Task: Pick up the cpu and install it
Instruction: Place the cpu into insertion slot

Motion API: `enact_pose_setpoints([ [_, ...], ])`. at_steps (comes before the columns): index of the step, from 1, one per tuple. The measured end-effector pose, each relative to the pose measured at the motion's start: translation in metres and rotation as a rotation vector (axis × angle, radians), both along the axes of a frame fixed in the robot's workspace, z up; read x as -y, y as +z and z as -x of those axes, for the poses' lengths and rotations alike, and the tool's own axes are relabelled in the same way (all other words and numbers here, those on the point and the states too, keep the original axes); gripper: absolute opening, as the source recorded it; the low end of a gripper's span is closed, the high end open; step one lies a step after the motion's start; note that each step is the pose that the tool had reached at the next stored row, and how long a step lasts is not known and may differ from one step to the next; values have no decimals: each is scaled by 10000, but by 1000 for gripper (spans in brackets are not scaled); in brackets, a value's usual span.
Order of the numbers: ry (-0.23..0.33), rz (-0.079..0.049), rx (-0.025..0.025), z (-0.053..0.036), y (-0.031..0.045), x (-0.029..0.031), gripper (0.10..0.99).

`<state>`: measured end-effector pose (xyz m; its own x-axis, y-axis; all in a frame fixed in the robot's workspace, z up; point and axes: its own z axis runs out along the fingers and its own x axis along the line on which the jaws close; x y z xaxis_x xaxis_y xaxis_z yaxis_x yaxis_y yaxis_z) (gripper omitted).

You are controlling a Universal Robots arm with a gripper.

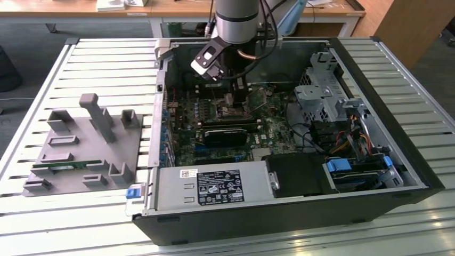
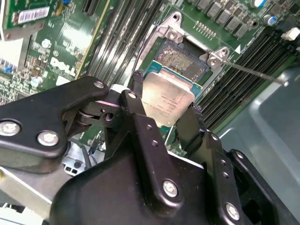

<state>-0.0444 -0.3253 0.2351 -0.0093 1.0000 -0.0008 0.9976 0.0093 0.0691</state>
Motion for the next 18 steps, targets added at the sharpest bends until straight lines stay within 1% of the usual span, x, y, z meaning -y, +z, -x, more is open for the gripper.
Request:
enact_pose_setpoints([
  [2, -126, -1, 0, 23, -12, -5, 537],
  [4, -212, 0, 0, 26, -39, -14, 537],
  [7, -231, -2, 1, 26, -91, -28, 537],
  [18, -228, -1, 1, 28, -214, -31, 537],
])
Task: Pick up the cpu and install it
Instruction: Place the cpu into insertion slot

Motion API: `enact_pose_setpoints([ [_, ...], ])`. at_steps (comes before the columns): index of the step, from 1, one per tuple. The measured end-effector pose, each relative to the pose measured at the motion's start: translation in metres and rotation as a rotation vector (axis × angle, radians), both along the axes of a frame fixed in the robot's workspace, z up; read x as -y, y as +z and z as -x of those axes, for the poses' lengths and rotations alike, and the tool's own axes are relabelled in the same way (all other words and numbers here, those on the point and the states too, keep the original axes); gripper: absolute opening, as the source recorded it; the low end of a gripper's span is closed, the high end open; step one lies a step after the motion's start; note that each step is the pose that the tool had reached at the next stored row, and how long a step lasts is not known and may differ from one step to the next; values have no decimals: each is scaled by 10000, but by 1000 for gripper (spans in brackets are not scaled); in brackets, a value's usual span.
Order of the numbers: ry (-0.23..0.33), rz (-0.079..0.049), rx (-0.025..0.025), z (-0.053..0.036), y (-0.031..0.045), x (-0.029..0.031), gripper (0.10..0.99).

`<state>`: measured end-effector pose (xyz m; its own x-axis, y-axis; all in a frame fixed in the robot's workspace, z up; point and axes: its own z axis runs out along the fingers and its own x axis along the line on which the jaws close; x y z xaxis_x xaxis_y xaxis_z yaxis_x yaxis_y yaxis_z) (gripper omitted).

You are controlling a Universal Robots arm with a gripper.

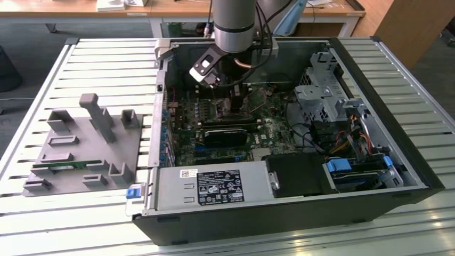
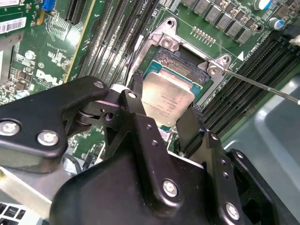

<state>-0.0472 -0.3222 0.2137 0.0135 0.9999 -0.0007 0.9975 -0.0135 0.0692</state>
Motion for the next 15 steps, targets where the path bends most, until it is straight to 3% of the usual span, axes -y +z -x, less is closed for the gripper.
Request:
enact_pose_setpoints([
  [8, 5, -5, 0, 8, -73, -3, 537],
  [15, -27, -8, 1, 16, -85, -14, 537],
])
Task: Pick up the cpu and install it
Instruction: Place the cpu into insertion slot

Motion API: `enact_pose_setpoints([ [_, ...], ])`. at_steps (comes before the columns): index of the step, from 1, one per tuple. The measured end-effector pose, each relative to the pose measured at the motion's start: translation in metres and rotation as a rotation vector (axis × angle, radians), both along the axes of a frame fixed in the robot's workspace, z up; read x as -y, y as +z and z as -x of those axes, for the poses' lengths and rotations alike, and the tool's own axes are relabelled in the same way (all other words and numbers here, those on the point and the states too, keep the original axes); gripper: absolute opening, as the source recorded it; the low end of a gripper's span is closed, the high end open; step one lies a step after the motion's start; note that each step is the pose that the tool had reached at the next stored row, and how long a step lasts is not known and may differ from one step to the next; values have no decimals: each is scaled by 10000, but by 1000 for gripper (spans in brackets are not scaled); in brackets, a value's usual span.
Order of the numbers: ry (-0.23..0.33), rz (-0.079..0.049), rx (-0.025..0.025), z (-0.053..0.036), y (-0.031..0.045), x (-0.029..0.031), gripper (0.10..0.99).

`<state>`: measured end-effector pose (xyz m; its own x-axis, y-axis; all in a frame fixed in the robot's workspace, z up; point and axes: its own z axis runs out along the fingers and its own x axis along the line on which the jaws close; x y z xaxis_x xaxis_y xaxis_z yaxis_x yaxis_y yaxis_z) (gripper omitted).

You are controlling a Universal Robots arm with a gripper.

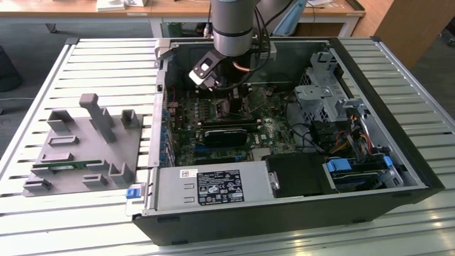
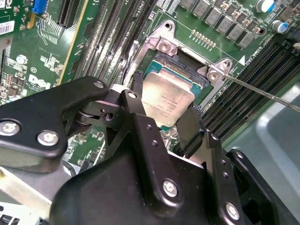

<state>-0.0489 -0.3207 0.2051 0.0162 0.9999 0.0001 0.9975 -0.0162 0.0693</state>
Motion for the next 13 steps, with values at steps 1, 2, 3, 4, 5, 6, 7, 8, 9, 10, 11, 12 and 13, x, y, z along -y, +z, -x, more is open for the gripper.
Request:
enact_pose_setpoints([
  [1, -9, 2, -1, 1, -2, -3, 537],
  [2, -11, 3, -1, 1, -4, -8, 537],
  [3, -11, 1, 0, 1, -9, -12, 537],
  [4, -11, 0, 0, 1, -16, -15, 537],
  [5, -10, 2, -2, 1, -23, -16, 537],
  [6, -11, 2, -2, 4, -30, -16, 537],
  [7, -11, 0, -2, 6, -37, -16, 537],
  [8, -10, 0, -2, 6, -43, -16, 537],
  [9, -9, 0, -2, 6, -49, -16, 537],
  [10, -10, 1, -2, 6, -56, -16, 537],
  [11, -10, 1, -2, 6, -62, -16, 537],
  [12, -10, 1, -3, 6, -68, -16, 537],
  [13, -11, 1, -3, 6, -74, -16, 537],
])
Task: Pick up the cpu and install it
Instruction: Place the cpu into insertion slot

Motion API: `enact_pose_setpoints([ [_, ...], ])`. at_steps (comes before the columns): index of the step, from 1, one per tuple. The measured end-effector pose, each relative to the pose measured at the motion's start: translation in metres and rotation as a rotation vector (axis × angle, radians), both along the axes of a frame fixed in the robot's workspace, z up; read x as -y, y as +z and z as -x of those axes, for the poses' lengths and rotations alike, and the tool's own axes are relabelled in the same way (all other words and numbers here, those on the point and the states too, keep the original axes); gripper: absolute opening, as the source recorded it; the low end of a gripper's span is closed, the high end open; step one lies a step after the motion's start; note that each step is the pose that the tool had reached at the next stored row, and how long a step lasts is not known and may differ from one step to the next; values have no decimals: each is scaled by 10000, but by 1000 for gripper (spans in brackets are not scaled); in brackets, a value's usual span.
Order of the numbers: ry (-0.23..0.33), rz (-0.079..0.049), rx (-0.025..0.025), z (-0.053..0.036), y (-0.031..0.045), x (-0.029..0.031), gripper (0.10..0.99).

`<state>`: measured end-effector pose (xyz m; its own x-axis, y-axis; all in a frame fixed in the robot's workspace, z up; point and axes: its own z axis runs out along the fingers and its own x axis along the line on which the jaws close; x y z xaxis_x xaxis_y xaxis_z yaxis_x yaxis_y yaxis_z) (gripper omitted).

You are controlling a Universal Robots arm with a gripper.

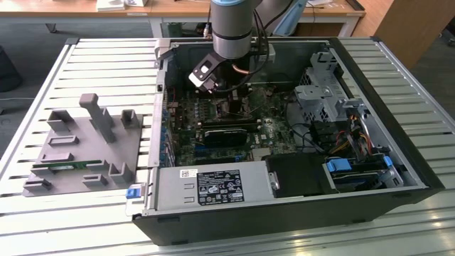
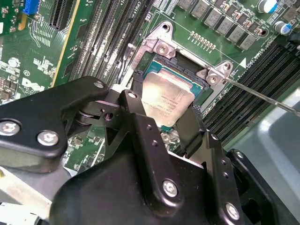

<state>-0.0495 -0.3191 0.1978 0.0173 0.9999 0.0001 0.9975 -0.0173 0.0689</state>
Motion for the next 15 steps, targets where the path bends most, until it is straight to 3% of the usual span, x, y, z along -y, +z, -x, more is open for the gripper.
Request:
enact_pose_setpoints([
  [15, 0, 0, -1, 1, -31, -6, 537],
])
